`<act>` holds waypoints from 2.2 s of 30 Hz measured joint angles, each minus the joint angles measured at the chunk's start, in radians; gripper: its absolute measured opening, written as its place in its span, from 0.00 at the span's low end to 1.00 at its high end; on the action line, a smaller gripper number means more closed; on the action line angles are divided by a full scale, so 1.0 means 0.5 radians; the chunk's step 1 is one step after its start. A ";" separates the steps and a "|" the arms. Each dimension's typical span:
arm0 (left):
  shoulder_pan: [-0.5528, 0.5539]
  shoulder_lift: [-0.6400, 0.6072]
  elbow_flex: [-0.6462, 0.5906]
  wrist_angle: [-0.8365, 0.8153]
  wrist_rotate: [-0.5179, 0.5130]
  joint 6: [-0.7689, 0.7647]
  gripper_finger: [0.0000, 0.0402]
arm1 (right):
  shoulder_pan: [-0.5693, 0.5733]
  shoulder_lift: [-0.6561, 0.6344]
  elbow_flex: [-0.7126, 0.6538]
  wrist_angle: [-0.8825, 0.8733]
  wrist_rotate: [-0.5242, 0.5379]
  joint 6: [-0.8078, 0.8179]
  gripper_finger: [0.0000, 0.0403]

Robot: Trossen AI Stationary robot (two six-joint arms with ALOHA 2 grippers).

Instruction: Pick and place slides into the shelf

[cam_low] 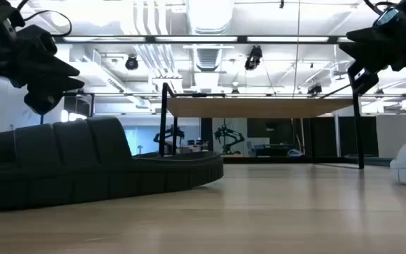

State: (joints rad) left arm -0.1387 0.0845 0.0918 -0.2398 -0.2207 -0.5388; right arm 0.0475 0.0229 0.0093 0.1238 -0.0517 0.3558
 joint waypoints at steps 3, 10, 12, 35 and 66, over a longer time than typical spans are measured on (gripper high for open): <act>0.000 0.000 0.001 0.000 0.000 0.000 0.27 | 0.000 0.000 0.000 0.000 0.000 0.000 0.18; 0.000 0.000 0.000 0.000 0.000 0.001 0.27 | 0.000 0.000 0.000 0.000 0.001 0.000 0.18; 0.000 0.000 0.001 0.000 0.001 0.000 0.27 | 0.000 0.000 0.000 0.000 0.000 0.001 0.18; 0.000 0.000 0.000 0.000 0.000 0.000 0.27 | 0.000 0.000 0.000 0.000 0.000 0.000 0.18; 0.000 0.000 0.001 0.000 0.000 0.001 0.27 | 0.000 0.000 0.000 0.000 0.001 0.000 0.19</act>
State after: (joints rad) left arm -0.1387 0.0845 0.0921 -0.2398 -0.2206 -0.5385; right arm 0.0476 0.0231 0.0093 0.1238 -0.0513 0.3558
